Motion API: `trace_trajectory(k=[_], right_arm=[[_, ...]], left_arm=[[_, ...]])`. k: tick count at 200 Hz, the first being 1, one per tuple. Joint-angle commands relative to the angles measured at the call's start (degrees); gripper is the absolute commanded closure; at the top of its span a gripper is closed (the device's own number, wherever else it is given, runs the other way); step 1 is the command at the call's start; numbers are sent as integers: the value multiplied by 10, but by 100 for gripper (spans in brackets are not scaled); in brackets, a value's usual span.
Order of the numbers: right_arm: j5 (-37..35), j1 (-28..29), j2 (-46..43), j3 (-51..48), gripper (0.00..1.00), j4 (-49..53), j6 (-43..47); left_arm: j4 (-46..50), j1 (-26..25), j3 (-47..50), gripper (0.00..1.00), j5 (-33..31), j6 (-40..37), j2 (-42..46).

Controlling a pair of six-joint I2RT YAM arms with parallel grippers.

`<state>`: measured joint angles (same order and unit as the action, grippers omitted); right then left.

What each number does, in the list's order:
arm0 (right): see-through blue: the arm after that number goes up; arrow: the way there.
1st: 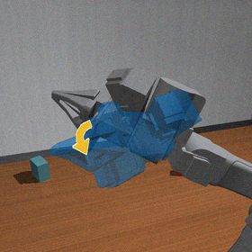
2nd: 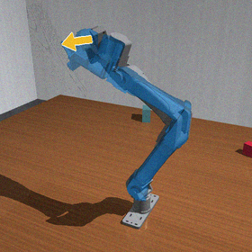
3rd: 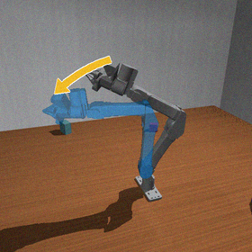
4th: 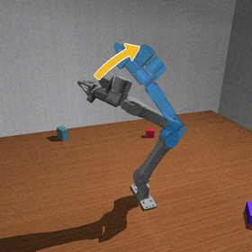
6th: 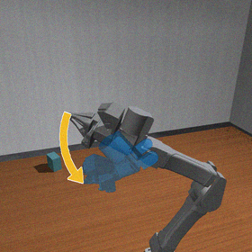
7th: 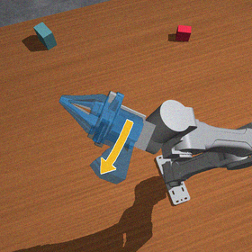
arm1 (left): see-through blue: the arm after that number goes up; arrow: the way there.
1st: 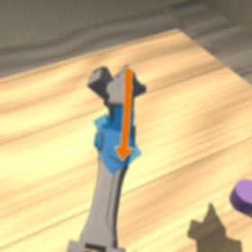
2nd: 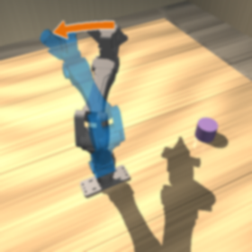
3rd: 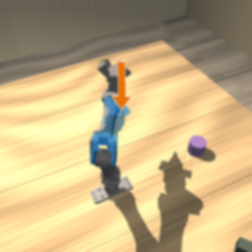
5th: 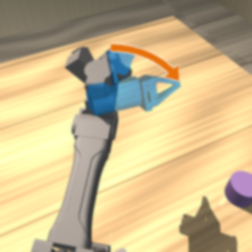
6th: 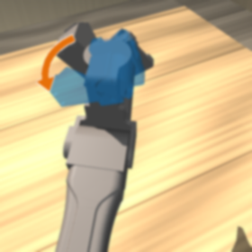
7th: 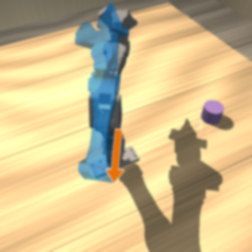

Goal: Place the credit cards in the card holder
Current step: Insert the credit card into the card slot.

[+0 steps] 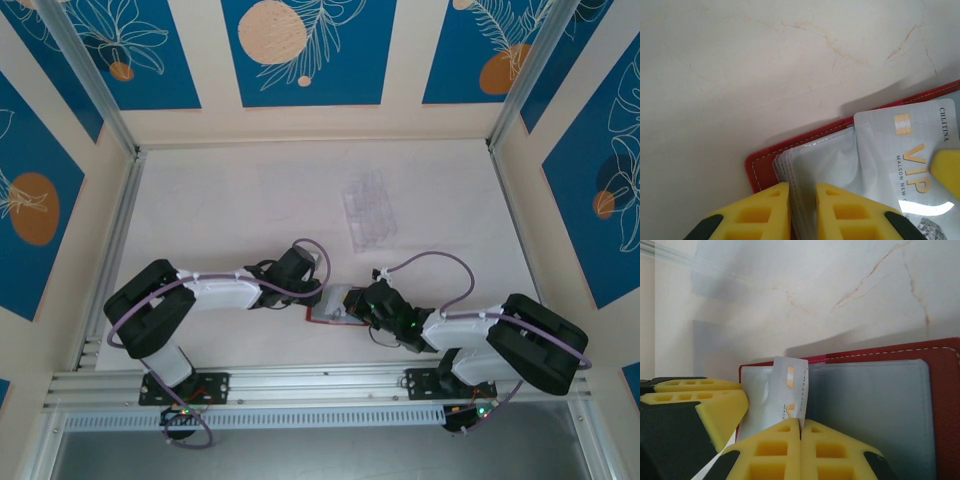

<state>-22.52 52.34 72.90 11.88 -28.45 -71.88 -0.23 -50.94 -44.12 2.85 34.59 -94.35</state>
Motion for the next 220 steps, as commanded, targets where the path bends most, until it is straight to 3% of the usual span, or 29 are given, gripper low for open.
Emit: trace_trajectory(k=[1, 129, 220], right_arm=[[1, 13, -3, -11, 100, 80, -7], [-10, 26, -20, -21, 100, 139, -20], [32, 22, 61, 34, 100, 90, 26]], left_arm=[[66, -8, 21, 83, -10, 2, -35], [68, -8, 12, 83, -8, 2, -46], [57, -10, 19, 83, -2, 3, -47]])
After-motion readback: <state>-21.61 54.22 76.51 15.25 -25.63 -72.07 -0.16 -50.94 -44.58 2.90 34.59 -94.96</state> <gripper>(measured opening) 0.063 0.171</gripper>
